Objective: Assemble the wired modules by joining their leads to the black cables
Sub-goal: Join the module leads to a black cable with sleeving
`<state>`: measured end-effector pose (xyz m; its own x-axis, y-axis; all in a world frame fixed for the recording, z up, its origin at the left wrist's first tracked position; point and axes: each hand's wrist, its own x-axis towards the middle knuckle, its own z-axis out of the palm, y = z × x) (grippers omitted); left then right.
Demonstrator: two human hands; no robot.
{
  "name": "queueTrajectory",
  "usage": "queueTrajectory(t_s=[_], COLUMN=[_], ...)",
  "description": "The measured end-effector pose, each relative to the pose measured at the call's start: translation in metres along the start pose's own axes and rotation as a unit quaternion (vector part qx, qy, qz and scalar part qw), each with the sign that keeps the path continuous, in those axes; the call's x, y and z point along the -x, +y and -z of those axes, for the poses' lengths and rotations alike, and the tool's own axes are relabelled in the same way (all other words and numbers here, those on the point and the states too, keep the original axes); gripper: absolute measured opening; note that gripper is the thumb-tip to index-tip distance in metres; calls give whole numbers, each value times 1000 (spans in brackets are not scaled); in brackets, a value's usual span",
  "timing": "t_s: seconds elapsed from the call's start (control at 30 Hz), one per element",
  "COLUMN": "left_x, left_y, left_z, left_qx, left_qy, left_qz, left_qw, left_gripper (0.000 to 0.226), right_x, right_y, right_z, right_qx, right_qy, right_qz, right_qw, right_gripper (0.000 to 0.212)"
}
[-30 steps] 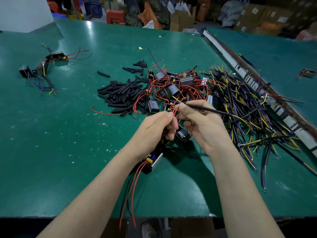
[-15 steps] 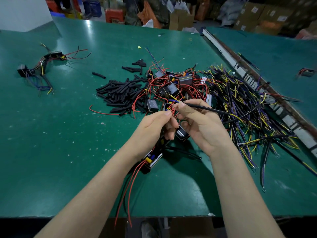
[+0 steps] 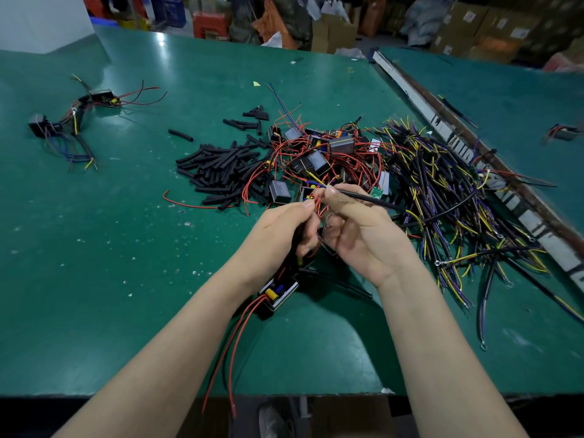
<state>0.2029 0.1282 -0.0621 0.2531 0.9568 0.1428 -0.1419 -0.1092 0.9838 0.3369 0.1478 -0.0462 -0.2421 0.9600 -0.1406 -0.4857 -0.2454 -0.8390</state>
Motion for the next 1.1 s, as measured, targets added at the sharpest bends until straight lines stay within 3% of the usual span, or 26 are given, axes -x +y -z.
queueTrajectory(t_s=[0.2,0.4,0.83,1.0,1.1], left_x=[-1,-1,-2,-3,-6], left_y=[0,0,-2,-3,-3], left_z=[0,-3,1,0,1], left_qx=[0,-23,53,106,136], left_qy=[8,47,43,29,24], left_qz=[-22,-52,-27,-25,-18], left_qw=[1000,997,997,994,990], left_gripper=[38,16,29,23,23], right_x=[-1,1,3,3,2], right_y=[0,-4,-4,-3,-3], right_z=[0,1,-2,-2,-3], right_qx=[-63,-5,5,15,10], right_qy=[-2,16,-11,-12,1], right_qz=[-7,58,97,99,91], right_qw=[998,998,995,995,996], right_gripper=[28,38,59,59,47])
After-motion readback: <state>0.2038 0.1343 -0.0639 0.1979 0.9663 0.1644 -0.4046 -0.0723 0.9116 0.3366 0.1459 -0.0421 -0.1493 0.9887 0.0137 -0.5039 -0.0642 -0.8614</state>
